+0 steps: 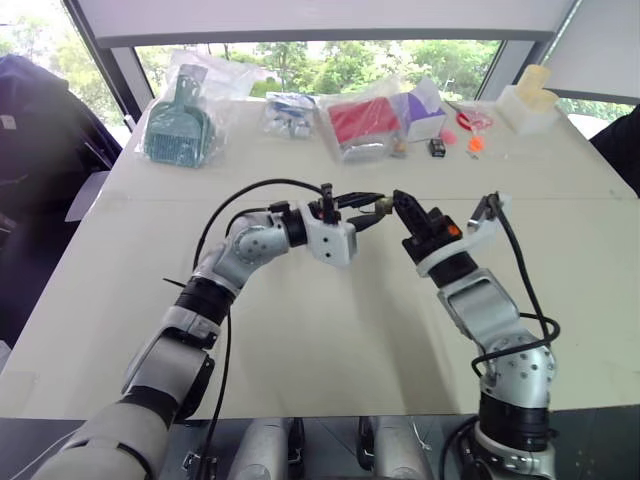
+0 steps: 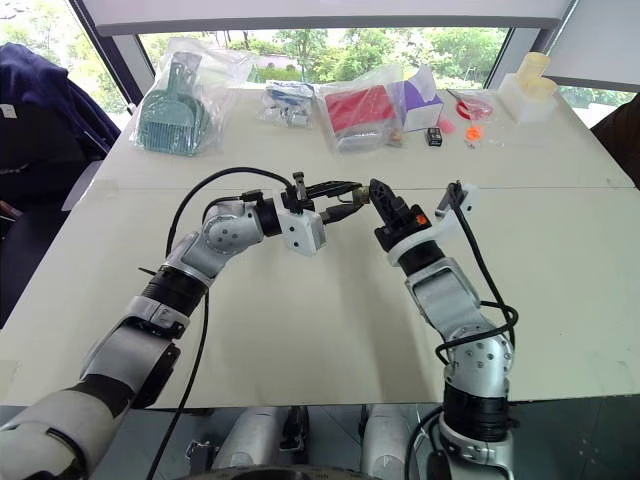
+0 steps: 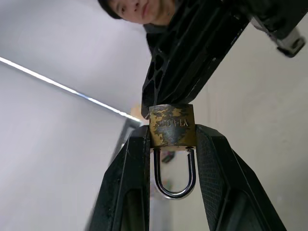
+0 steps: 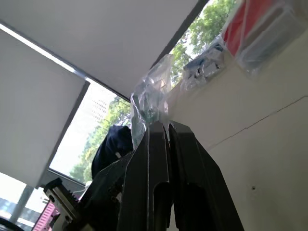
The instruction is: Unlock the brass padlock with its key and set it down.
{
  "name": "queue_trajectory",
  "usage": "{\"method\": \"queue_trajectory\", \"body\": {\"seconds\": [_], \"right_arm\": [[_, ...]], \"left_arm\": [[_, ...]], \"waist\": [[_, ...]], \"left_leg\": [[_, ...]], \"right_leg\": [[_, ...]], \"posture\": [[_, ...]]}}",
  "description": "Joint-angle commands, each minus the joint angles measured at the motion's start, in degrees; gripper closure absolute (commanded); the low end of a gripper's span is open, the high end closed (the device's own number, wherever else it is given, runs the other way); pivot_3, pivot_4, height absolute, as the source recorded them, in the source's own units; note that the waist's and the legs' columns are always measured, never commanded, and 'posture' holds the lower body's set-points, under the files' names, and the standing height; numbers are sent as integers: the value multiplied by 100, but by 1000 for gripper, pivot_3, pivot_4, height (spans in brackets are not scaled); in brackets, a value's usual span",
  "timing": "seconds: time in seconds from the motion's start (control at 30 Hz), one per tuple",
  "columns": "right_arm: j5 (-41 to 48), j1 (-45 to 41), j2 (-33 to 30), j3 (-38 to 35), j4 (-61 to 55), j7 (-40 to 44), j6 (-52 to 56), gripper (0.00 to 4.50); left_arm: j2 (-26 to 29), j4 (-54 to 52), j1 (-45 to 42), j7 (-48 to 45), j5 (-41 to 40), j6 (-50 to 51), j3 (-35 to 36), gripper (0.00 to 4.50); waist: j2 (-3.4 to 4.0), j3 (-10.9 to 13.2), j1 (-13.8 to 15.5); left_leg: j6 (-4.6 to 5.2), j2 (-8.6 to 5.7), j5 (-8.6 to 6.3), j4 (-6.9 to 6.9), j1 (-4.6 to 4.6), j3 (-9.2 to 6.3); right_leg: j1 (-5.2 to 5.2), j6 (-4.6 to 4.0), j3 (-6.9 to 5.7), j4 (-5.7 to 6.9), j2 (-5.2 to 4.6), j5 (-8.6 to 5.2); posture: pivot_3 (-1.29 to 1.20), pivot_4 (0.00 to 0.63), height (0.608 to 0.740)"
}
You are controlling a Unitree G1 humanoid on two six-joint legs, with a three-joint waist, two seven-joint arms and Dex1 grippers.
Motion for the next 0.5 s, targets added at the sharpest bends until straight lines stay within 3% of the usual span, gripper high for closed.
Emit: {"method": "queue_trajectory", "body": {"seconds": [0.03, 0.2, 0.5], "right_arm": [[373, 90, -608, -272, -402, 952, 232, 3104], [635, 197, -1644, -515, -234, 1743, 668, 528], [617, 122, -1828, -466, -51, 1911, 806, 528]], "left_arm": [[21, -72, -354, -1001, -1004, 536, 78, 3736], [52, 111, -671, -1789, -1511, 612, 148, 3736], [-52, 310, -832, -1875, -1413, 45, 151, 3736]], "waist": [[3, 2, -10], [4, 2, 9], [3, 3, 28]], "left_leg": [[1, 0, 0, 0, 1, 0], [6, 0, -3, 1, 2, -1], [7, 0, -4, 6, 2, -3]], "right_leg": [[0, 1, 0, 1, 1, 0], [2, -3, 0, -1, 0, -2], [3, 0, 0, -1, -3, 0]], "posture": [[0, 150, 735], [0, 150, 735], [0, 150, 735]]}}
